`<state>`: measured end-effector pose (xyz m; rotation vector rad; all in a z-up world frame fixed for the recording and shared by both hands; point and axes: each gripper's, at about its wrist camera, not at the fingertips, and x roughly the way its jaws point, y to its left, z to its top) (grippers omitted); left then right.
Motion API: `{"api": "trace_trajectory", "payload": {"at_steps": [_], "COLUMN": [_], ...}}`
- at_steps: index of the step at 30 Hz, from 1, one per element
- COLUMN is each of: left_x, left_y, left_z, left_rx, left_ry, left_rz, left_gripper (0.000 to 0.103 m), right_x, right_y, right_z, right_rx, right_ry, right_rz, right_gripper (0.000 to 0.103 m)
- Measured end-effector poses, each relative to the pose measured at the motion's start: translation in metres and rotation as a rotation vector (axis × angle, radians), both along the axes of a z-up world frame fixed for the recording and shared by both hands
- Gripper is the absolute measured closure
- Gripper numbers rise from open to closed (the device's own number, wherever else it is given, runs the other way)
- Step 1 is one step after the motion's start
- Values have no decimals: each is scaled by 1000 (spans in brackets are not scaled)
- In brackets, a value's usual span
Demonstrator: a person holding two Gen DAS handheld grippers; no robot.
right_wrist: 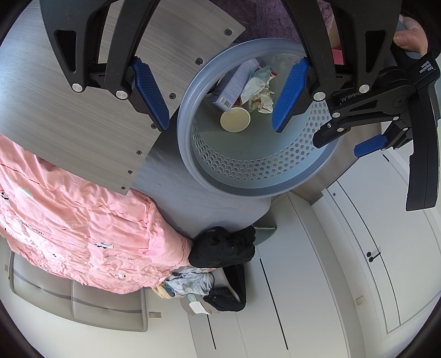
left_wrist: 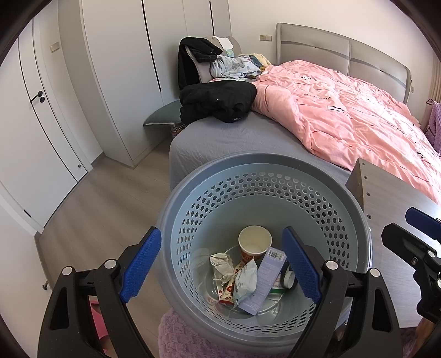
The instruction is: Collect trash
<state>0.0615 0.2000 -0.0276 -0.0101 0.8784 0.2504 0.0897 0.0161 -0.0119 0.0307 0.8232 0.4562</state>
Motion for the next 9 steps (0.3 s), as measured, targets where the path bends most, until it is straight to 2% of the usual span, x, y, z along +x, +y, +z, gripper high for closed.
{"api": "trace_trajectory", "payload": {"at_steps": [9], "left_x": [0], "left_y": [1], "left_z": [1], "left_rx": [5], "left_ry": [0], "left_rz": [7], "left_gripper": [18], "right_x": [0], "right_y": [0], "right_z": [0], "right_rx": [0], "right_ry": [0], "right_rz": [0], "right_gripper": [28]}}
